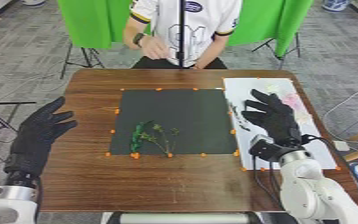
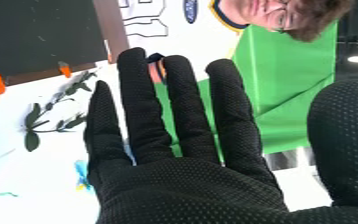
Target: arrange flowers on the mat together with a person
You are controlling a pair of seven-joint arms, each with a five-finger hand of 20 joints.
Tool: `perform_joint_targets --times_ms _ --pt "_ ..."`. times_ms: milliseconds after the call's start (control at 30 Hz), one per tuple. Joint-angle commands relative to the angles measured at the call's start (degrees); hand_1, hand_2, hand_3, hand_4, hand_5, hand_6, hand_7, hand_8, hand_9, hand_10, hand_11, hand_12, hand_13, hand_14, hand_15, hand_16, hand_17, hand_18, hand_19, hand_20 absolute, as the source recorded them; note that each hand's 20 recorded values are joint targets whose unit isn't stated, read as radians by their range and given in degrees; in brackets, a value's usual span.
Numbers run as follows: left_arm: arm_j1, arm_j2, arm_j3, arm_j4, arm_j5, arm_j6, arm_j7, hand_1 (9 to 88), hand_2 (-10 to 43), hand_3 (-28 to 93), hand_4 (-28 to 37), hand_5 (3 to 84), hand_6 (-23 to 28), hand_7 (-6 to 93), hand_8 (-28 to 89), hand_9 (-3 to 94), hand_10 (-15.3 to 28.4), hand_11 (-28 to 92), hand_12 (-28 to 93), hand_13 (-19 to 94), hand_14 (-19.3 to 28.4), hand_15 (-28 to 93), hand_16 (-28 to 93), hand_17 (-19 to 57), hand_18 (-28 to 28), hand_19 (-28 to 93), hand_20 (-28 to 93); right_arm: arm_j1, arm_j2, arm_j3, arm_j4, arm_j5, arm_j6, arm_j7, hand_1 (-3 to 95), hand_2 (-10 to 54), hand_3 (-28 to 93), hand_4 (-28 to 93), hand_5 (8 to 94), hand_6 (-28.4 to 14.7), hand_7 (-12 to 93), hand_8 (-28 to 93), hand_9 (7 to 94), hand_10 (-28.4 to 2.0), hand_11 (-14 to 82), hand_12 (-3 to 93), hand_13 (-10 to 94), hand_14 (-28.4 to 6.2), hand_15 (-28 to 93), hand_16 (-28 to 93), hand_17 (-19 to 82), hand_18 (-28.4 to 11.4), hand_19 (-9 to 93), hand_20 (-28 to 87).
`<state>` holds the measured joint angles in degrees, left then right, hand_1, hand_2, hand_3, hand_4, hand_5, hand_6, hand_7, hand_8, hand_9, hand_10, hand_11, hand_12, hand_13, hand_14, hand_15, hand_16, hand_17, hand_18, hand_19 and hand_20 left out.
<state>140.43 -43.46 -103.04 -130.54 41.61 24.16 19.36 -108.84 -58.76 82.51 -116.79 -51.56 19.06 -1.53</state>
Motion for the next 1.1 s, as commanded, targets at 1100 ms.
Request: perform_joint_targets --times_ms 1100 --pt "-0.8 0.34 0.71 0.49 -0.57 0.23 -1.29 23.5 4.9 81 -28.2 32.4 6.2 17.6 -12 30.8 18.0 33 9 22 24.7 61 -12 -8.2 22.4 53 9 1.3 0.3 -1.4 0.6 -0.9 -1.5 0.6 16.9 8.0 76 -27 47.3 -0.6 17 -13 48.4 -16.5 16.7 13.7 36 -22.0 50 9 2 -24.7 46 20"
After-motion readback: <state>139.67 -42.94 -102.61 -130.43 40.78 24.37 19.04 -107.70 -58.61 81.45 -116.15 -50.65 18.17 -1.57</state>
